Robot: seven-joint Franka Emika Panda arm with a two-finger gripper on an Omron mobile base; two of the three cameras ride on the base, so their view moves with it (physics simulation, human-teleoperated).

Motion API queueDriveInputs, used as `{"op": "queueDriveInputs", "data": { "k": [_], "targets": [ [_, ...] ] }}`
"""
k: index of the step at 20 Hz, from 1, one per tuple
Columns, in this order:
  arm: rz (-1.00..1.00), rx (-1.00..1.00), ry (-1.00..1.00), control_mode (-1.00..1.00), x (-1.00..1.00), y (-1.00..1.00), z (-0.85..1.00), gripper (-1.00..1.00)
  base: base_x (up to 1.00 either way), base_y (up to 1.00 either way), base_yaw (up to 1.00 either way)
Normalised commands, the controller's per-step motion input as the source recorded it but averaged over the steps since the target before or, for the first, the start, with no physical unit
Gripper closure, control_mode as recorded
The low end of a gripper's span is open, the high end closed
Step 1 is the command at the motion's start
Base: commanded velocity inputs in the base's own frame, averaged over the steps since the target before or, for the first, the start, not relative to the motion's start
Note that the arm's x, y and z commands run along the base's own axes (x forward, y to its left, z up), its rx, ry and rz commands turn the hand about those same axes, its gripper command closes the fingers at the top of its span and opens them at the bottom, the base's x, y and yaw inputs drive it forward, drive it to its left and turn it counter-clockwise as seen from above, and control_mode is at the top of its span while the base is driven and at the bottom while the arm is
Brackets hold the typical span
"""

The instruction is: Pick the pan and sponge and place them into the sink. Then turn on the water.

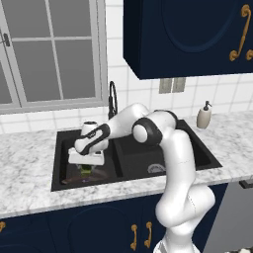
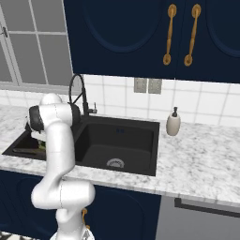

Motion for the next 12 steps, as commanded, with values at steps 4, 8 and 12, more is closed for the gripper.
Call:
{"op": "queueDriveInputs", "data": {
  "k": [4,8,12],
  "targets": [
    [0.0,0.0,0.0,-1.0,0.0,0.0,0.0,-1.0,0.0,0.0,0.0],
    [0.0,0.01,-0.02,-1.0,0.0,0.0,0.01,-1.0,0.0,0.0,0.0],
    [0.0,0.0,-0.08,-1.0,-0.02,0.0,0.21,-1.0,0.0,0.0,0.0]
  ]
}}
